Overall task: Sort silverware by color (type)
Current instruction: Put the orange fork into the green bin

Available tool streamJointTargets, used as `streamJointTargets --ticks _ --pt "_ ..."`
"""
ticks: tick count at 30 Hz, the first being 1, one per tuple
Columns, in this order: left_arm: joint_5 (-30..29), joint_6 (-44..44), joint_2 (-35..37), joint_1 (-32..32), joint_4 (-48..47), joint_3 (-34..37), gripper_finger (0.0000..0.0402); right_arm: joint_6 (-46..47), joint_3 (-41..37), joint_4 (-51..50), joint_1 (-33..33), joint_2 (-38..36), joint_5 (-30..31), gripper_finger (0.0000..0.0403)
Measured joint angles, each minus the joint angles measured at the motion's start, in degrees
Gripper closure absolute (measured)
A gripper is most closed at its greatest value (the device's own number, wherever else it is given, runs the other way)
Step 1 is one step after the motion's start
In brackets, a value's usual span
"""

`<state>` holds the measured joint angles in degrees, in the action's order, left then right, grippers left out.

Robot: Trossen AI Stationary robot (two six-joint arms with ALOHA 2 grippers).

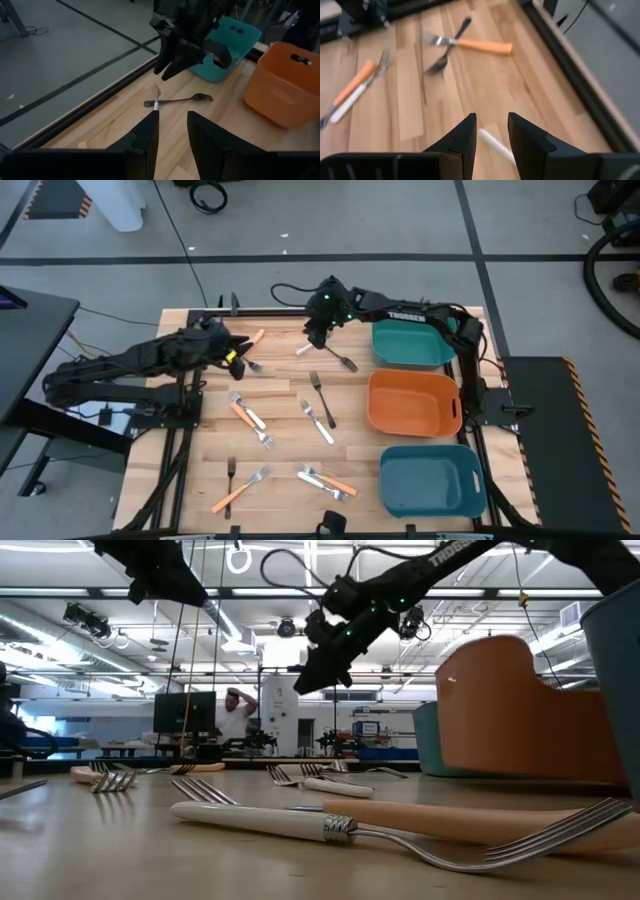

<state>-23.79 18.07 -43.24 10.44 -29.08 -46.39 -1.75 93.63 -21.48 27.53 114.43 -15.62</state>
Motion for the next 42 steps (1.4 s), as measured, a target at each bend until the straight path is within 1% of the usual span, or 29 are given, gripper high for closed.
streamJointTargets --ticks 3,5,7,10,14,18,20,23,27,29,32,35,37,42 --pt "0.0 2.77 -1.27 0.05 0.04 0.0 0.0292 2.54 2.01 -2.21 -0.08 1.52 -3.28 0.0284" --pt "0.0 4.46 -2.3 0.18 -0.02 0.0 0.0292 4.84 3.06 -1.76 -0.62 1.64 -6.81 0.0284" --pt "-0.04 5.36 -3.44 0.28 -0.85 0.0 0.0292 5.02 4.12 -1.33 -1.8 1.59 -9.31 0.0284" --pt "-0.03 5.3 -5.36 0.28 -1.58 0.0 0.0292 4.71 5.98 -1.61 -3.59 0.56 -9.58 0.0284" --pt "0.03 5.3 -7.59 0.26 -1.83 0.0 0.0292 4.9 9.25 -4.46 -4.91 -1.74 -6.29 0.0284" --pt "0.41 5.28 -8.81 0.28 -2.32 0.0 0.0292 4.57 11.93 -11.84 -5.08 -4.28 1.26 0.0284" --pt "2.86 5.26 -8.95 0.28 -3.3 0.0 0.0292 4.0 12.95 -15.31 -4.52 -6.29 3.62 0.0284" --pt "8.22 4.79 -8.9 0.24 -5.94 0.0 0.0292 2.13 13.37 -19.49 -3.35 -9.72 5.71 0.0284" --pt "16.85 4.27 -8.9 0.22 -12.45 0.0 0.0292 -0.06 13.33 -23.67 -1.8 -14.67 9.78 0.0284" --pt "19.9 2.24 -9.46 0.19 -15.64 0.0 0.0292 -0.89 13.35 -24.93 -0.95 -17.26 11.79 0.0284" --pt "20.83 -2.02 -11.1 -0.67 -19.2 0.0 0.0292 -1.46 13.33 -26.14 0.43 -20.24 13.77 0.0284" --pt "20.86 -6.8 -13.35 -2.07 -20.3 -0.02 0.0292 -1.3 13.33 -26.04 1.67 -22.69 14.67 0.0283" --pt "21.39 -7.35 -15.01 -3.15 -20.43 -0.02 0.0292 -1.3 13.33 -26.01 2.28 -24.02 14.68 0.0283" --pt "28.39 -9.79 -18.87 -7.63 -20.44 -0.02 0.0292 -1.44 13.31 -26.42 3.4 -25.65 14.65 0.0283"
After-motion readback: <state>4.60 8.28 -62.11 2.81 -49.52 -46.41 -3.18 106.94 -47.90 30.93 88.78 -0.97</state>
